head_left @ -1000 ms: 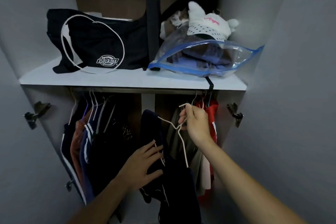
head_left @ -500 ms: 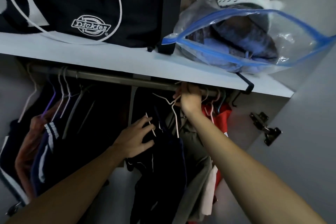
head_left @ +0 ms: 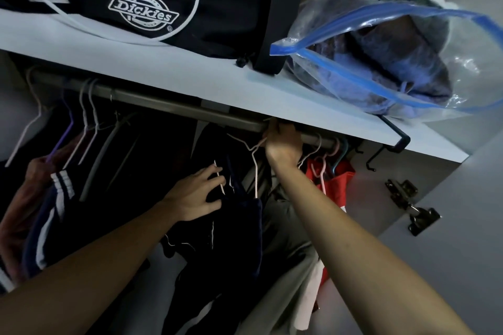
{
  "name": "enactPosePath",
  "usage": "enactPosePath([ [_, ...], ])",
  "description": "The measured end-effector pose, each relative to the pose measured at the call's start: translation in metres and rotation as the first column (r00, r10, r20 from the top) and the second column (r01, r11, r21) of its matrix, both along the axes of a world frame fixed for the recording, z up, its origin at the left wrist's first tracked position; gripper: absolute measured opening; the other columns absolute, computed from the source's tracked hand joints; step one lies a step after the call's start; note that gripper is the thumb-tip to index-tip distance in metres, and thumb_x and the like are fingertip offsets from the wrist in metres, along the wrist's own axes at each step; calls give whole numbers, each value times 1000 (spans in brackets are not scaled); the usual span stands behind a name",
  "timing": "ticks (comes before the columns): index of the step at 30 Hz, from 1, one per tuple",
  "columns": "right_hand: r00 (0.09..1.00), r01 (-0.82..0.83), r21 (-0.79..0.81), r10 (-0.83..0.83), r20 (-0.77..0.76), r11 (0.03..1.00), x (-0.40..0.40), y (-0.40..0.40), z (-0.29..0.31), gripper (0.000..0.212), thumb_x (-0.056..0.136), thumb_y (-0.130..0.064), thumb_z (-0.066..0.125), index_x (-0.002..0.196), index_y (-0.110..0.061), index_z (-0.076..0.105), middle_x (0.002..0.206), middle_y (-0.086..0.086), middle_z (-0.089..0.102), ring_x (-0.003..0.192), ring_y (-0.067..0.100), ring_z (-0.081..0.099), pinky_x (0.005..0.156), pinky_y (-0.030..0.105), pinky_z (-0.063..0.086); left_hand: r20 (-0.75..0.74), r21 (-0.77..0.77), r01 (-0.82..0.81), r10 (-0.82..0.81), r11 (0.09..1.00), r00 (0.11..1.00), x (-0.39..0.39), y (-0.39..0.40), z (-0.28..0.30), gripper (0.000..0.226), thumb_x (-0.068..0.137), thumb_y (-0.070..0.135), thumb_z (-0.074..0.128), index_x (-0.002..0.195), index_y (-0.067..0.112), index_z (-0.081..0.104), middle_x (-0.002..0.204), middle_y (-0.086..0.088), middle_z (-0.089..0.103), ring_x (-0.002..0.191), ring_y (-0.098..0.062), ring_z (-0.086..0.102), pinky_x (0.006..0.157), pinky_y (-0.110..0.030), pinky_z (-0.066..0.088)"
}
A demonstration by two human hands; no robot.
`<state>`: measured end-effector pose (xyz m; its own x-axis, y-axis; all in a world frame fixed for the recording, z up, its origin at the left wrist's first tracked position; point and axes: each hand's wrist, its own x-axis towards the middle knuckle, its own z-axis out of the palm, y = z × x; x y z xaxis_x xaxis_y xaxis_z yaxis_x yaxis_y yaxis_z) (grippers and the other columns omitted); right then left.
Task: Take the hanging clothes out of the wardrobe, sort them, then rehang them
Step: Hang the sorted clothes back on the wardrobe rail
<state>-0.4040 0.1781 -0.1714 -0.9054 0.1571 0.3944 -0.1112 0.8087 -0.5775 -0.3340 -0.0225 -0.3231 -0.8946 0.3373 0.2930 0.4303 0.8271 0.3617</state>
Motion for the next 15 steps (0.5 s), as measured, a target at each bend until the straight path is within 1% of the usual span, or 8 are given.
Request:
enactPosePath([
  [4, 999, 8, 48, -10, 35, 999, -3, 5, -7, 51, 110, -41, 39, 101, -8, 76, 111, 18, 72, 109, 40, 65, 83, 40, 46, 26, -30, -4, 5, 1000, 1000, 1, 0, -7, 54, 96, 55, 59, 141, 28, 50, 167, 7, 23, 155, -17, 27, 103, -41, 51],
  [6, 1000, 19, 43, -20, 15, 999, -5, 4, -11, 55, 109, -46, 38, 97, -9, 77, 105, 16, 74, 104, 40, 67, 82, 40, 48, 28, -24, -11, 12, 1000, 1000, 1, 1, -9, 54, 96, 55, 59, 142, 29, 50, 167, 8, 22, 156, -17, 25, 103, -40, 50],
  [8, 999, 38, 84, -36, -20, 996, -2, 3, -14, 57, 107, -48, 37, 94, -9, 76, 98, 14, 75, 100, 39, 68, 80, 40, 51, 46, -21, -10, 11, 1000, 999, 0, 2, -10, 54, 96, 56, 59, 142, 30, 49, 167, 8, 22, 156, -17, 25, 104, -40, 50],
  [10, 992, 78, 145, -63, -111, 986, 5, 7, -15, 53, 106, -48, 45, 91, -7, 74, 94, 17, 73, 96, 40, 68, 78, 41, 52, 58, -17, -7, 8, 1000, 998, -2, 3, -12, 53, 95, 56, 58, 141, 30, 49, 167, 8, 21, 156, -17, 24, 103, -40, 50],
  [12, 952, 104, 196, -41, -302, 975, 13, 12, -12, 40, 100, -40, 65, 87, -2, 69, 85, 19, 71, 85, 41, 68, 72, 42, 54, 70, -16, -4, 5, 1000, 998, -3, 4, -12, 53, 95, 55, 58, 140, 30, 49, 167, 8, 21, 155, -17, 25, 101, -40, 51],
  [13, 916, 101, 249, 8, -401, 963, 14, 16, -12, 34, 94, -33, 75, 84, -2, 69, 82, 19, 69, 80, 40, 68, 71, 42, 55, 74, -19, -2, 4, 1000, 997, -3, 5, -11, 52, 95, 56, 57, 140, 30, 49, 167, 8, 21, 155, -17, 25, 101, -41, 51],
  [14, 877, 94, 314, 70, -475, 945, 13, 20, -13, 29, 90, -28, 81, 85, -1, 69, 82, 19, 69, 79, 41, 68, 74, 44, 56, 79, -23, -2, 4, 1000, 997, -4, 6, -11, 52, 94, 56, 56, 139, 31, 49, 167, 8, 20, 156, -18, 24, 101, -42, 51],
  [15, 852, 74, 378, 138, -504, 923, 8, 24, -15, 26, 90, -26, 80, 89, -2, 70, 85, 19, 70, 82, 41, 67, 79, 46, 55, 89, -25, -4, 6, 1000, 996, -3, 7, -12, 52, 94, 57, 55, 139, 31, 48, 167, 8, 20, 156, -18, 24, 102, -42, 51],
])
